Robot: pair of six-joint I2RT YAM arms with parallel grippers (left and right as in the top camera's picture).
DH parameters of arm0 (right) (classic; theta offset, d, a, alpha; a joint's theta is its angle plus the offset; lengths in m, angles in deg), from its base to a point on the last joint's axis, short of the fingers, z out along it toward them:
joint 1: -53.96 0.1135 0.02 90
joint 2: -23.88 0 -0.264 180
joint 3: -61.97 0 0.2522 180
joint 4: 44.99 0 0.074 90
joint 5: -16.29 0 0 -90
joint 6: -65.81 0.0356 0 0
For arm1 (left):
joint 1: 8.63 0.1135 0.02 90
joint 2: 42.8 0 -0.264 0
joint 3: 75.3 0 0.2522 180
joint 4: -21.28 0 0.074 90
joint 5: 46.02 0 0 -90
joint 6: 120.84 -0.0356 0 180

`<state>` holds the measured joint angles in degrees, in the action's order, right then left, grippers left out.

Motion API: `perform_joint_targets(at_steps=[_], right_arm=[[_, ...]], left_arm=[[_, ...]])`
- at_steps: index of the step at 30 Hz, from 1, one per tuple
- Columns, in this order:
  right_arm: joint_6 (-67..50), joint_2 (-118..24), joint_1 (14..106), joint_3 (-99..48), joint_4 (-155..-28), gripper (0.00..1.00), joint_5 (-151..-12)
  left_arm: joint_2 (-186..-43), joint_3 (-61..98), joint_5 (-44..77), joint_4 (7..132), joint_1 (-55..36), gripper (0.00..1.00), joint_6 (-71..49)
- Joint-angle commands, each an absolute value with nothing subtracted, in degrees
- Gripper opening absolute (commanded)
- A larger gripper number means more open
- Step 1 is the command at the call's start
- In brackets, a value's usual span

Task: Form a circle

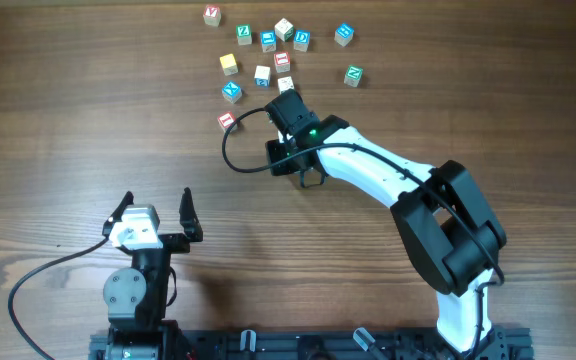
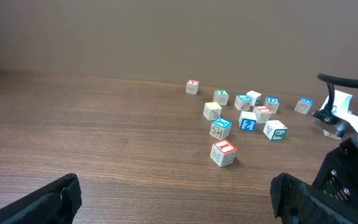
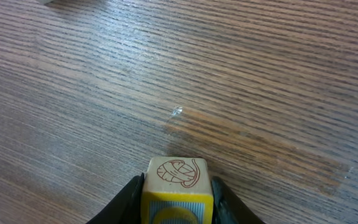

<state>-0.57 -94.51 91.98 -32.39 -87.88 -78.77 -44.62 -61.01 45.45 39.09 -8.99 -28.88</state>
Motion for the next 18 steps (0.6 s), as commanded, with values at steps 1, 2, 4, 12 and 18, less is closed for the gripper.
perform_joint_targets(at_steps=[1,2,4,12,18], right_arm=[[0.0,-94.9,92.3,-31.9,-87.9,0.34,-77.5],[0.0,-94.9,92.3,-31.9,-87.9,0.34,-77.5],[0.0,-94.9,92.3,-31.9,-87.8,0.34,-77.3],[1.3,-94.9,92.3,-31.9,-86.6,0.33,-74.4],[1.3,-94.9,92.3,-31.9,-86.7,0.34,-74.0]], left_arm=[[-44.4,-61.2,45.6,39.1,-8.7,1.0,-29.8],[-44.4,-61.2,45.6,39.1,-8.7,1.0,-29.8],[-44.4,-61.2,45.6,39.1,-8.7,1.0,-29.8],[-44.4,-61.2,45.6,39.1,-8.7,1.0,-29.8],[-44.4,-61.2,45.6,39.1,-8.7,1.0,-29.8]])
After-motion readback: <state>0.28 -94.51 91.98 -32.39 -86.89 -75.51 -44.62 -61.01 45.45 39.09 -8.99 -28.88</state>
